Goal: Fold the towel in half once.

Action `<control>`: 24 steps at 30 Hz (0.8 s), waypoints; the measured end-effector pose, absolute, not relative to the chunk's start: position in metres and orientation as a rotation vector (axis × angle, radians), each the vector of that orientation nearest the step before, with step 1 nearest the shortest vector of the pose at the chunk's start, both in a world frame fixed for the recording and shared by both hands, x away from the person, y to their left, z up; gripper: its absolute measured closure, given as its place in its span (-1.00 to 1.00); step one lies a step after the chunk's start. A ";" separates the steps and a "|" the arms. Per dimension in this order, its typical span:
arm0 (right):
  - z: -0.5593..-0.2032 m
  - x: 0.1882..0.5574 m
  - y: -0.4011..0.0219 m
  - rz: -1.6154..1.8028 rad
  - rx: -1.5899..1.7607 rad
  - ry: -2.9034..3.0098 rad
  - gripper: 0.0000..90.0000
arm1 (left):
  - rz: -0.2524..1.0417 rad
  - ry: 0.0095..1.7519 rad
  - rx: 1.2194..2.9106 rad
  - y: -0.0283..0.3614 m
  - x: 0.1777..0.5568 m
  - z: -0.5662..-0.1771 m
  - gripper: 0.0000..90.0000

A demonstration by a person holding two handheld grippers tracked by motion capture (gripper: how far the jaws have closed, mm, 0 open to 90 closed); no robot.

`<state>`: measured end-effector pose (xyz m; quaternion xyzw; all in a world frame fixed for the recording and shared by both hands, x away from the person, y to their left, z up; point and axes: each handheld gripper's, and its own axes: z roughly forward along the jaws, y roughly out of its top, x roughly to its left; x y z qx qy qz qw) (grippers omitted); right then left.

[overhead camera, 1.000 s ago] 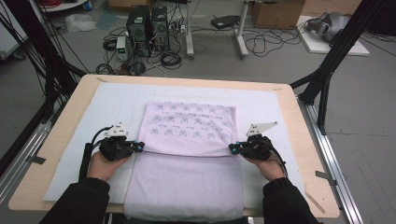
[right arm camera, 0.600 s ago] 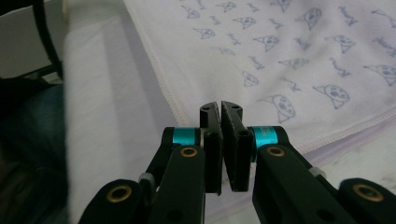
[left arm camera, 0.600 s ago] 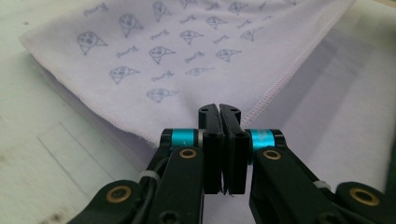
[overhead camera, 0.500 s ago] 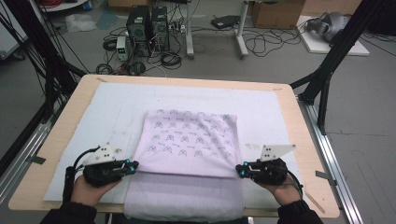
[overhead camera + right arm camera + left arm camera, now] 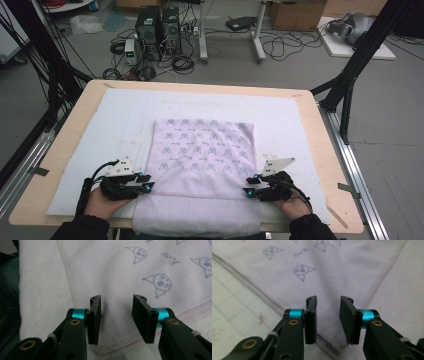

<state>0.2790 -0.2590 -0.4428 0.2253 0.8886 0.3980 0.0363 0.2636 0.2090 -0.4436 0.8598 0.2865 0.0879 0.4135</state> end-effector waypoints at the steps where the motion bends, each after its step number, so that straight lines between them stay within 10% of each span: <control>1: -0.443 0.279 -0.259 1.218 0.685 2.726 0.35 | 0.237 0.715 2.151 0.208 0.263 -0.445 0.59; 10: -0.442 0.280 -0.259 1.218 0.715 2.735 0.84 | 0.279 0.732 2.152 0.206 0.261 -0.445 0.93; 24: -0.423 0.279 -0.264 1.331 0.707 2.683 0.92 | 0.271 0.727 2.094 0.213 0.259 -0.428 0.96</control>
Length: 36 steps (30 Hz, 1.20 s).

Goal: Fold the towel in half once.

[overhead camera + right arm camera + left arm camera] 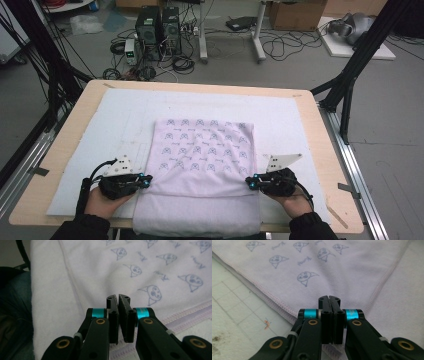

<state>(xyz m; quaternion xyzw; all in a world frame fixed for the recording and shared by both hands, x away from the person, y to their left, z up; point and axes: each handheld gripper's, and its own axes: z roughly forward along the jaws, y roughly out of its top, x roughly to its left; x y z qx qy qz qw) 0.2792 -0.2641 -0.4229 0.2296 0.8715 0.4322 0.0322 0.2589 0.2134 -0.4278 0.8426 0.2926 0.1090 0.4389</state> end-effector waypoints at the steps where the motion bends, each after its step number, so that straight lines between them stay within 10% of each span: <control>1: -0.420 0.279 -0.265 1.339 0.706 2.673 0.92 | 0.274 0.726 2.083 0.214 0.258 -0.424 0.96; 14: -0.388 0.238 -0.274 1.429 0.604 2.664 0.91 | 0.260 0.678 2.054 0.232 0.218 -0.398 0.96; 25: -0.429 0.254 -0.257 1.348 0.671 2.731 0.36 | 0.175 0.662 2.158 0.211 0.226 -0.437 0.52; 36: -0.442 0.263 -0.247 1.246 0.617 2.782 0.93 | 0.183 0.652 2.169 0.209 0.227 -0.442 0.96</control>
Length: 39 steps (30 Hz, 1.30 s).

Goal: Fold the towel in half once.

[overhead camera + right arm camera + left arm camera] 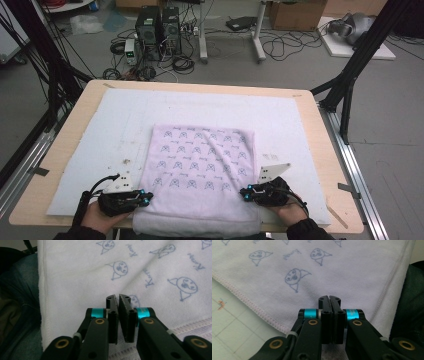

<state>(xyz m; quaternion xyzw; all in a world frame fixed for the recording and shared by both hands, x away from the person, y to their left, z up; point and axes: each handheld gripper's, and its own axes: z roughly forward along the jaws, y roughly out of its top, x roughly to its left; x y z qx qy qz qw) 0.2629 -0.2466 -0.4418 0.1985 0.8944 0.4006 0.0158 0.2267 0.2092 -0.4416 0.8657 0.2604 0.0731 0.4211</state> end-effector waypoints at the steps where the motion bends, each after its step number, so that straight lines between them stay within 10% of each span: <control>1: -0.440 0.262 -0.247 1.249 0.613 2.782 0.93 | 0.180 0.650 2.161 0.210 0.226 -0.440 0.96; 12: -0.412 0.240 -0.262 1.423 0.555 2.701 0.94 | 0.212 0.616 2.074 0.219 0.202 -0.417 0.95; 18: -0.421 0.248 -0.266 1.440 0.632 2.702 0.58 | 0.244 0.677 2.042 0.222 0.210 -0.422 0.54; 39: -0.425 0.289 -0.270 1.413 0.809 2.555 -0.09 | 0.342 0.767 1.987 0.218 0.248 -0.428 0.18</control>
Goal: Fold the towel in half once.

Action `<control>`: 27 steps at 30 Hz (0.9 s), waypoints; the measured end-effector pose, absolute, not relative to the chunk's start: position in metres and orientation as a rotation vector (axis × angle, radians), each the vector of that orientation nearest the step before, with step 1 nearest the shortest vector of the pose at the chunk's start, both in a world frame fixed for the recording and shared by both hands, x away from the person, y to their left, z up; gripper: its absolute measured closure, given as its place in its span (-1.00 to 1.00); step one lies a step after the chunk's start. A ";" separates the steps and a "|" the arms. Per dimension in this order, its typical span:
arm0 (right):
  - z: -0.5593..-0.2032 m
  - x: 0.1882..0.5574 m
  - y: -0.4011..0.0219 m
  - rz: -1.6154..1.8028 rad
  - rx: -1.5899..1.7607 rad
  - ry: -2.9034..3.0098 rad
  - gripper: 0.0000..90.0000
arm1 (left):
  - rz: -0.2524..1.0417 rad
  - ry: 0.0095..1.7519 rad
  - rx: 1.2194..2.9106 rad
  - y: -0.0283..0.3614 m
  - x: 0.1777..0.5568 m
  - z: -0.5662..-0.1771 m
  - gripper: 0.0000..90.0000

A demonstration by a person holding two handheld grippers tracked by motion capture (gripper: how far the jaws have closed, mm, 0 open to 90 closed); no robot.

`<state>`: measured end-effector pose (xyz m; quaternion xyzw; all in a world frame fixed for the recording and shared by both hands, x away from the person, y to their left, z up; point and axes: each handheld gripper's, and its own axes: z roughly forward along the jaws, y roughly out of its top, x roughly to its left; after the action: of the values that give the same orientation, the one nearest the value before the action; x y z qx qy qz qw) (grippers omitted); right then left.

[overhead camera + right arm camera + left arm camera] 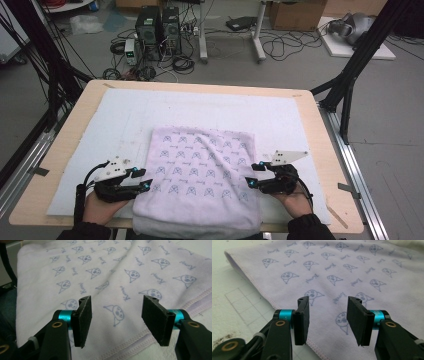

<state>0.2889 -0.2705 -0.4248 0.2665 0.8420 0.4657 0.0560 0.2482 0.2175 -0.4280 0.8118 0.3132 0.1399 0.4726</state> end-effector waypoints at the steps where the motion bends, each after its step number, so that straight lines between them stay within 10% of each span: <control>1: -0.425 0.290 -0.271 1.423 0.813 2.552 -0.10 | 0.345 0.766 1.987 0.217 0.248 -0.428 0.17; 27: -0.411 0.316 -0.256 1.388 0.755 2.571 -0.24 | 0.334 0.764 1.969 0.215 0.284 -0.409 0.02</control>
<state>0.3156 -0.2558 -0.4112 0.2497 0.8503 0.4592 0.0618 0.2840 0.2147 -0.4091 0.8075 0.3134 0.1369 0.4806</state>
